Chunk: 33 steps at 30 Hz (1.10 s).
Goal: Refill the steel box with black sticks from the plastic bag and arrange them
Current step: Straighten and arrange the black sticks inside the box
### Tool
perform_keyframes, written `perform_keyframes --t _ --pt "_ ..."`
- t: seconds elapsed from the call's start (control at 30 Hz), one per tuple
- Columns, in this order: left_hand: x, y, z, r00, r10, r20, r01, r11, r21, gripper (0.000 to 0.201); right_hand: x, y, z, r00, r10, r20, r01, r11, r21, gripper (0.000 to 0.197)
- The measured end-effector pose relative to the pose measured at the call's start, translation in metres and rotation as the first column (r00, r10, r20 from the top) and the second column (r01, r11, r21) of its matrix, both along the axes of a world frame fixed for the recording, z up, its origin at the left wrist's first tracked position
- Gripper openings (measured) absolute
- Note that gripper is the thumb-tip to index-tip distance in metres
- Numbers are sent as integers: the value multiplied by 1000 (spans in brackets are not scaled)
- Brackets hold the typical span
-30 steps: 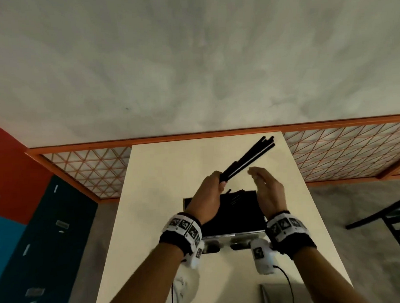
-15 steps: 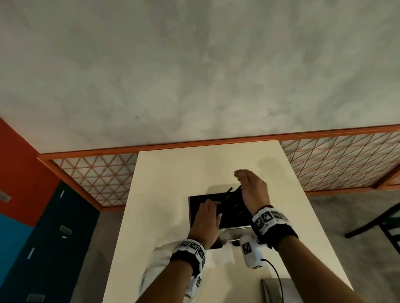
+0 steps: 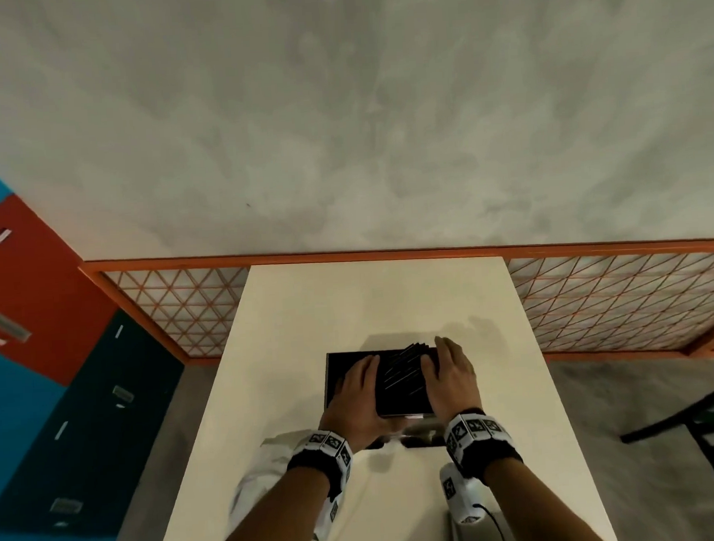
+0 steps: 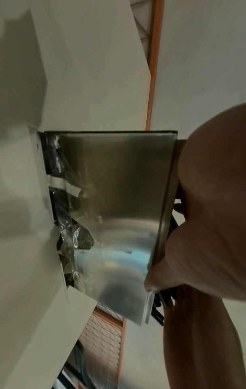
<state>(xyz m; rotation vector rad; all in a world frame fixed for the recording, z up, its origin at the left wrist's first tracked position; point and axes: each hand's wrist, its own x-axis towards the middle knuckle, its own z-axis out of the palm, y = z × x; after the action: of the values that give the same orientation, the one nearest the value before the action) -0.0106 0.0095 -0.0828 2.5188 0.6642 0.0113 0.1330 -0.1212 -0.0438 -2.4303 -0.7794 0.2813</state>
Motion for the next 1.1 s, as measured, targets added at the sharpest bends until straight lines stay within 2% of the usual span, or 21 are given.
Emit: perform_keyframes --t 0.07,0.1,0.33,0.43,0.53,0.67,0.93,1.1 --pt "2 -2 3 999 5 -34 -4 1000 27 129 -7 1 -8 994 109 29 -107 991 -81 65" --pt "3 -3 3 999 12 -46 -10 999 30 129 -10 3 -10 991 134 29 -131 989 -72 68" --pt "5 -5 10 992 63 -105 -65 998 -19 128 1 -7 12 970 214 -113 -193 967 168 46" --pt "5 -7 9 991 63 -120 -63 998 2 123 14 -25 17 984 150 -95 -126 966 225 33" --pt "5 -7 6 992 69 -110 -67 997 24 120 26 -43 14 992 37 -122 -23 993 115 34" --pt "6 -7 8 986 77 -147 -77 997 10 126 23 -55 5 975 58 -213 -86 989 -123 40" --pt "7 -15 12 962 133 -239 -151 987 -62 138 8 -57 16 977 50 -209 -76 990 -118 38" --pt "5 -18 12 965 134 -225 -153 986 -66 136 15 -52 31 961 171 -218 -213 959 -188 43"
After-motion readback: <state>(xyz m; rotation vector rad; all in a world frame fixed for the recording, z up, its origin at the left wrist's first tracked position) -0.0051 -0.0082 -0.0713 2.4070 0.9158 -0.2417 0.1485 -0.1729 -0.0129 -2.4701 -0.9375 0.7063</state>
